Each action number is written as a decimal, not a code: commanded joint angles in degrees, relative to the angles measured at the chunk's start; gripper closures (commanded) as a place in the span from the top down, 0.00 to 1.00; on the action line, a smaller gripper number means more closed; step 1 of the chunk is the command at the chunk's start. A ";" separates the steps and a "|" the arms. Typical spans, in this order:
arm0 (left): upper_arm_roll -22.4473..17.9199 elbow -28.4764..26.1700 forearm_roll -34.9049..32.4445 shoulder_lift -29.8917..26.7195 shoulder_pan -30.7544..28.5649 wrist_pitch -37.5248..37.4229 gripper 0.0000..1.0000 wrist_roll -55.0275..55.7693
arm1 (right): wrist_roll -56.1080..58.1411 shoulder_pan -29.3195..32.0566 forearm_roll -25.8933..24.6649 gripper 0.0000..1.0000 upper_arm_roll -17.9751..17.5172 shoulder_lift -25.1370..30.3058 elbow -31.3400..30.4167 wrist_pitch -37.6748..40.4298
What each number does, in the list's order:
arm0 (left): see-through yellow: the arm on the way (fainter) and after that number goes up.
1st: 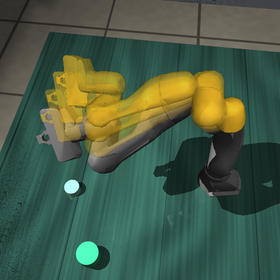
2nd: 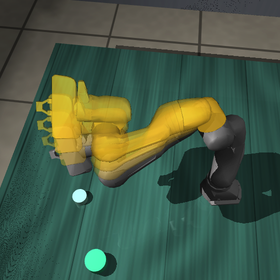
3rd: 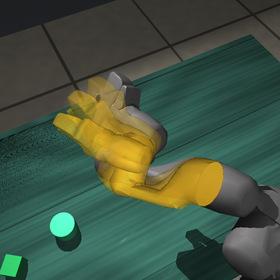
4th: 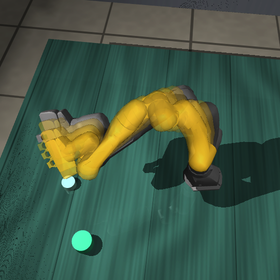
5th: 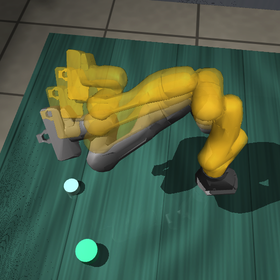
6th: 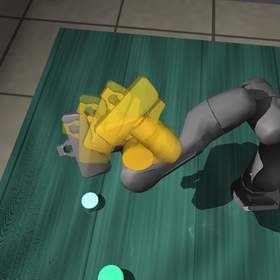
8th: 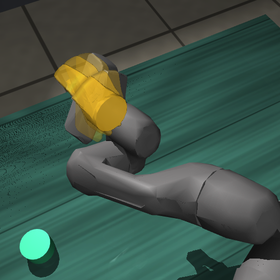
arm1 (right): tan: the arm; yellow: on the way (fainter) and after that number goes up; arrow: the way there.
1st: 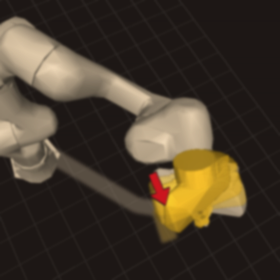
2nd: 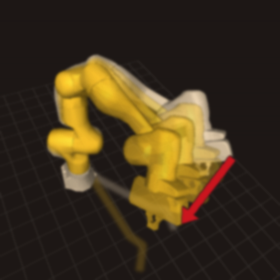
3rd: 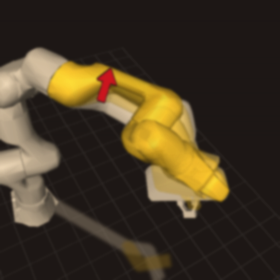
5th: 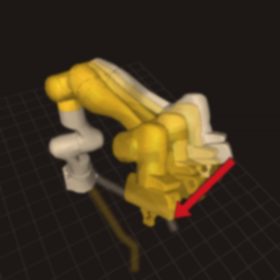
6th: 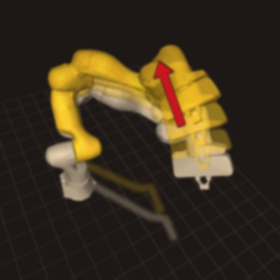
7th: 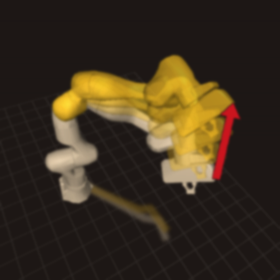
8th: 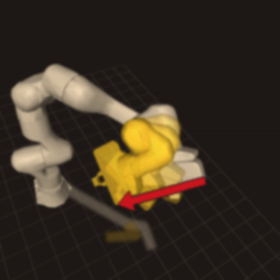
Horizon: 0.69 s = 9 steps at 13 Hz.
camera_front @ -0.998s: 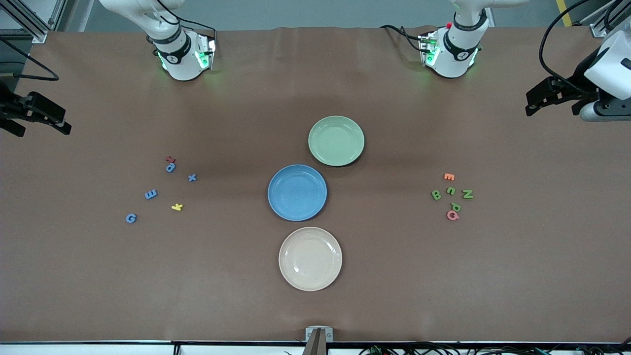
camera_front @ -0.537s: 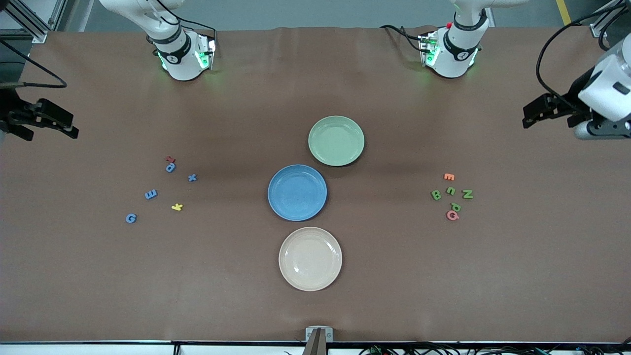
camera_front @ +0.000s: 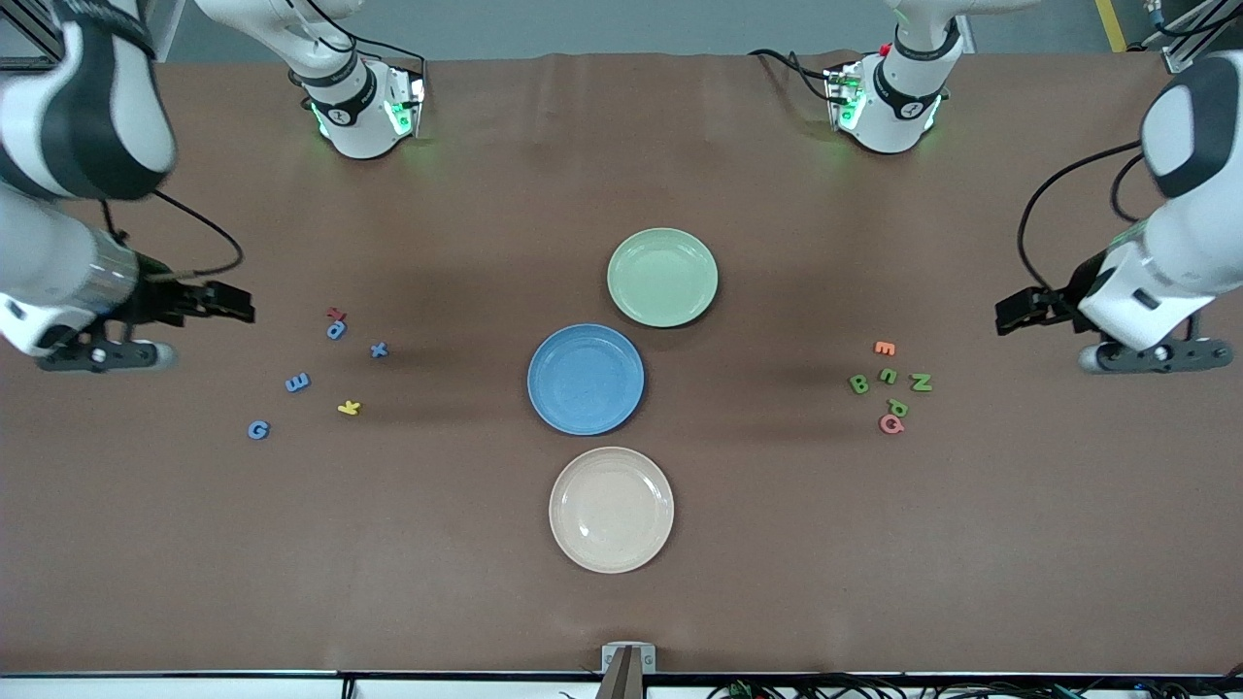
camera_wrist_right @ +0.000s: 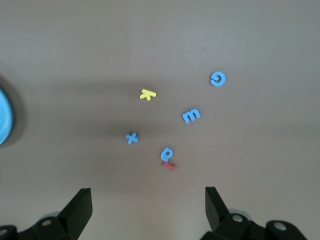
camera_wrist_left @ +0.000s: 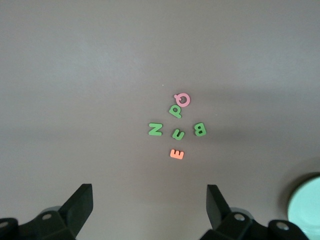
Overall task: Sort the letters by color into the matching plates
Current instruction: 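Grasp the blue x with the right gripper while the left gripper grasps green p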
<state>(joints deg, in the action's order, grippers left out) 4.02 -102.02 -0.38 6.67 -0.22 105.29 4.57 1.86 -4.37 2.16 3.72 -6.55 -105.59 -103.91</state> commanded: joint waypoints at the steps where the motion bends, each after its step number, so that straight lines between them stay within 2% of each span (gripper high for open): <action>1: 0.11 -6.94 0.12 -0.26 -0.22 7.97 1.00 -0.88 | -0.89 -1.87 1.17 1.00 -0.20 1.11 -10.13 -10.74; 6: 0.37 -13.97 -0.06 5.89 0.04 23.35 1.00 -1.31 | -3.96 -4.07 1.44 1.00 -0.20 -4.25 -17.79 -24.38; 8: 0.46 -18.11 -0.06 7.56 0.30 32.05 0.98 -6.04 | -4.32 -4.59 1.44 0.99 -0.29 -6.79 -19.99 -29.48; 9: 0.46 -18.38 -0.06 9.31 0.22 34.26 0.97 -8.06 | -4.32 -5.38 1.44 0.96 -0.29 -7.94 -20.87 -31.50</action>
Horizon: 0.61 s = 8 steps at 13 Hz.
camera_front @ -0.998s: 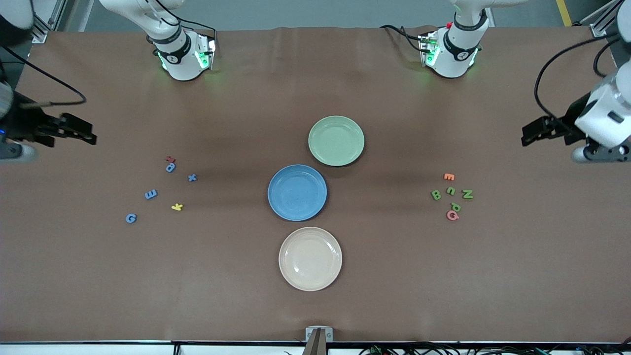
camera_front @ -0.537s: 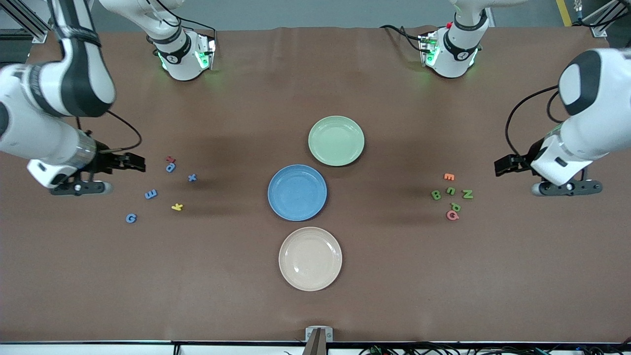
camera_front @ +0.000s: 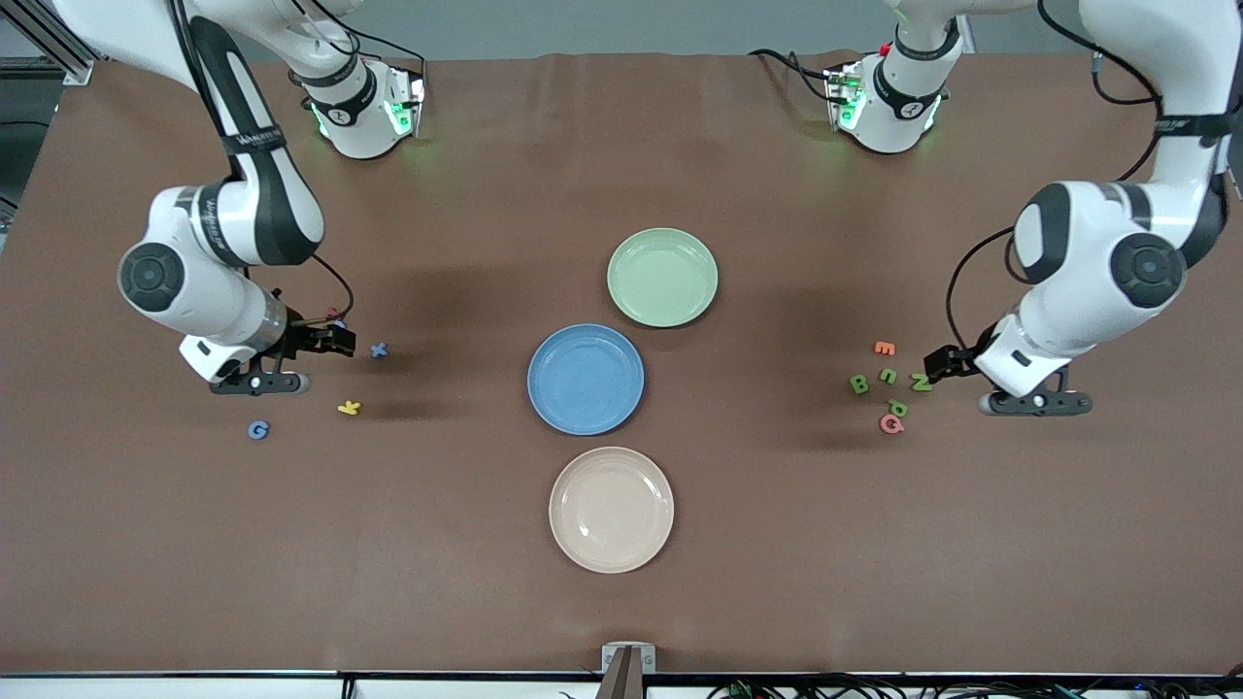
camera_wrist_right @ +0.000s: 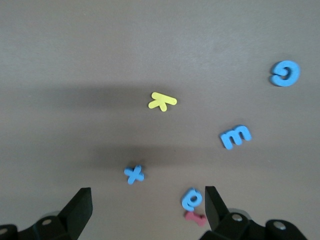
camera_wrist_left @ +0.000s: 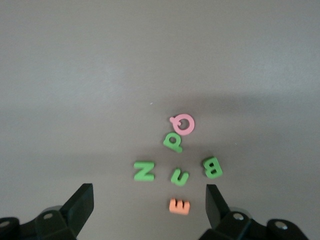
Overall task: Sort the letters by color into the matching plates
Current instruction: 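Grasp the blue x with the right gripper while the left gripper grasps green p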
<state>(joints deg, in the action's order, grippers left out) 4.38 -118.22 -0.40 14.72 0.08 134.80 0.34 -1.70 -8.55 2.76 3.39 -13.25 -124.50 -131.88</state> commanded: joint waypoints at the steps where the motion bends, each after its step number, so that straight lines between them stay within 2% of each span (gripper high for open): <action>1: 0.10 -2.10 -0.04 2.76 0.00 5.99 0.95 -5.51 | -1.55 -1.72 0.84 0.94 0.04 -2.47 -2.41 -5.22; 5: 0.54 -1.49 -0.04 8.30 0.62 9.60 0.85 -14.21 | -2.70 -3.13 2.42 0.81 0.04 -6.34 -2.59 -7.95; 8: 0.54 -0.88 -0.04 11.90 0.71 11.98 0.69 -17.38 | -2.78 -3.57 2.43 0.76 -0.05 -6.79 -3.73 -9.09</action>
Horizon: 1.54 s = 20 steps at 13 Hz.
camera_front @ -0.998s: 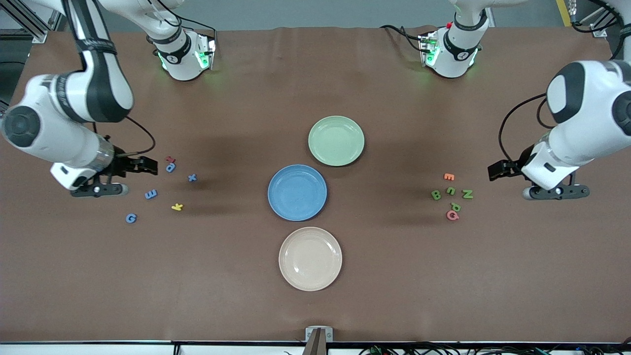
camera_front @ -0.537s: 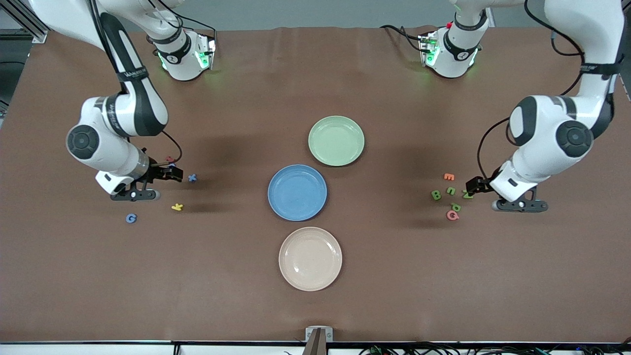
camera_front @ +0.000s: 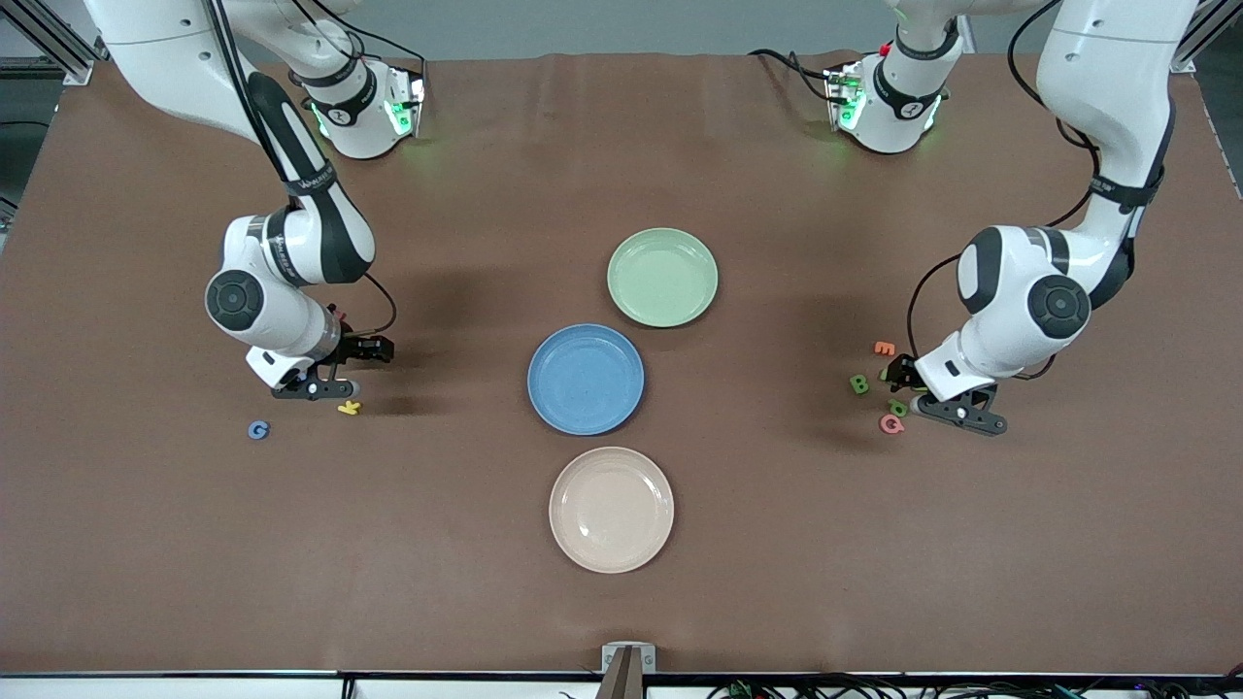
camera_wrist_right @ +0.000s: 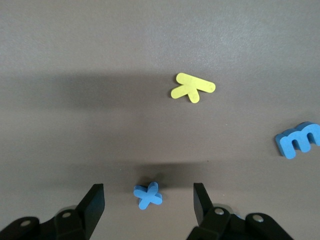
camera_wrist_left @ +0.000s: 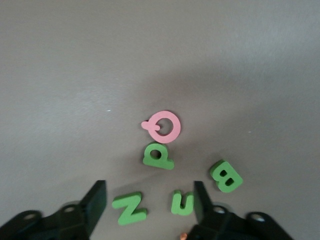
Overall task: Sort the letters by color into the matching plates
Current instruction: 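Grasp the blue x with the right gripper while the left gripper grasps green p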
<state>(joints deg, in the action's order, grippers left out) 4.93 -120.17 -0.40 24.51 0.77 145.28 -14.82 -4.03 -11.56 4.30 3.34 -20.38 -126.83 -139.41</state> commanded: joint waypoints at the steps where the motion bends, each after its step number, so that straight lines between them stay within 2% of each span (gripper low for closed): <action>1: -0.01 1.95 -0.04 2.99 -0.07 1.50 0.65 -2.93 | -0.46 -0.66 0.89 0.75 0.00 0.17 -2.01 -2.61; 12: -0.01 4.68 -0.04 6.51 0.37 1.58 0.57 -3.29 | -0.46 -0.84 1.33 0.70 -0.18 -1.68 -4.13 -5.87; 14: -0.01 4.68 0.05 6.60 0.28 1.58 0.57 -3.20 | -0.46 -0.84 1.33 0.64 -0.35 -1.76 -4.13 -5.87; 20: 0.08 3.71 -0.04 6.08 -0.16 1.06 0.50 -3.64 | -0.46 -1.01 1.33 0.30 -0.35 -1.68 -4.13 -5.79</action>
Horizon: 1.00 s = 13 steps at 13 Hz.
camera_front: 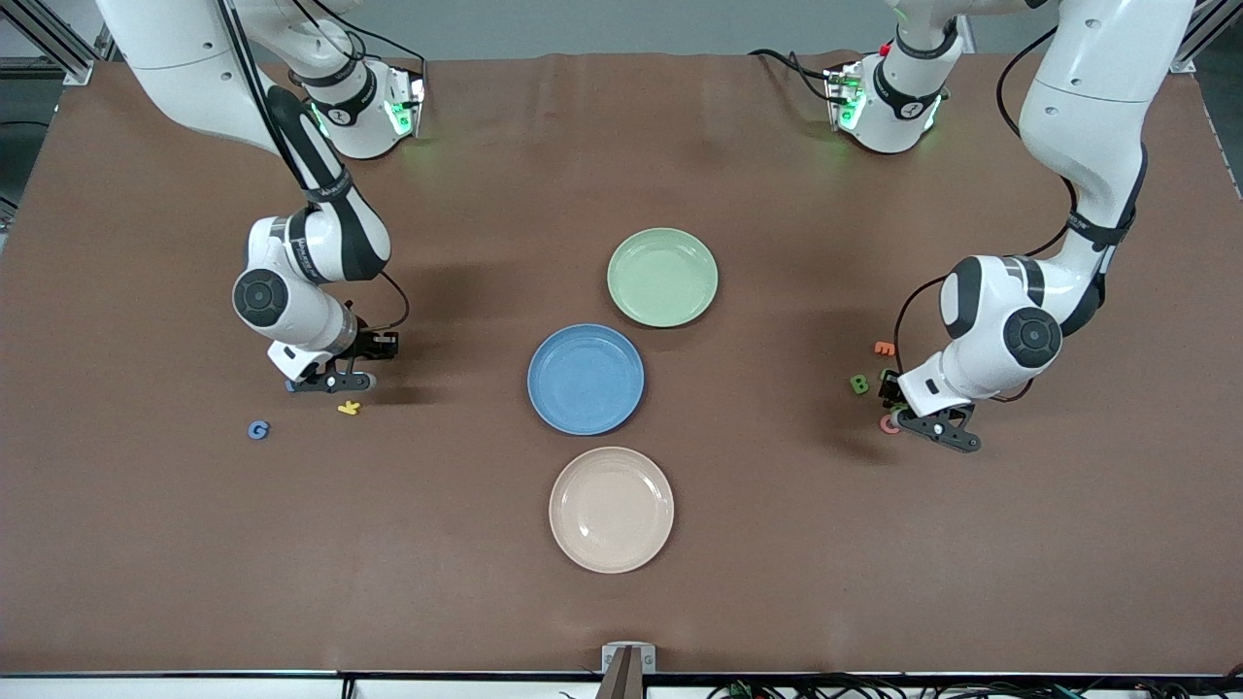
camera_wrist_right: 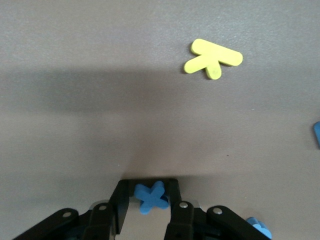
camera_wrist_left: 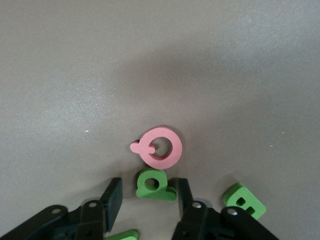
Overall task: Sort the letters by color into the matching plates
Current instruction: 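Carry the x to the blue plate while the left gripper carries p to green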
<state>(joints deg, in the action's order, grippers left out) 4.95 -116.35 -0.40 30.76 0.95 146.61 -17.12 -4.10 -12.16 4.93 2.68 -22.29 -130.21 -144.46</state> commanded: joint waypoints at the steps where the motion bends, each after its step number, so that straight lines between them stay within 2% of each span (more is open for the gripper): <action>1: 0.06 -0.11 -0.04 -0.08 -0.33 -0.27 0.49 -1.69 | -0.38 -0.40 0.69 0.26 0.31 0.23 -0.75 -0.73; 3: -0.02 -0.11 0.05 0.01 -0.33 -0.27 0.43 -2.39 | -0.38 -0.40 0.69 0.19 0.31 0.23 -0.75 -0.73; 4: -0.02 -0.11 -0.04 0.00 -0.42 -0.27 0.35 -2.92 | -0.38 -0.40 0.69 0.15 0.31 0.23 -0.75 -0.65; 6: -0.02 0.07 -0.04 -0.52 -0.42 -0.27 0.12 -3.19 | -0.38 -0.40 0.69 0.12 0.22 0.58 -0.57 0.05; 7: -0.02 0.33 0.05 -1.39 -0.51 -1.49 0.03 -3.19 | -0.47 -0.93 0.69 0.10 0.05 1.10 -0.57 0.41; 8: -0.02 0.68 0.05 -2.62 -0.60 -3.33 0.02 -3.19 | -0.82 -1.89 0.69 0.10 -0.13 1.72 -0.31 1.54; 11: 0.76 0.77 0.14 -7.28 -0.16 -7.64 0.02 -2.49 | -11.42 -6.80 0.69 0.10 -0.22 3.66 2.57 6.36; 13: 4.53 0.86 0.84 -9.48 -0.42 -10.54 0.02 -0.65 | -18.89 -10.75 0.69 0.09 -0.57 3.22 7.05 10.24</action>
<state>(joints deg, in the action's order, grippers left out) 6.65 -114.55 -0.38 24.49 0.64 138.98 -18.91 -16.73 -19.45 5.30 2.10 -19.83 -126.36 -137.66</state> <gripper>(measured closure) 0.656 0.727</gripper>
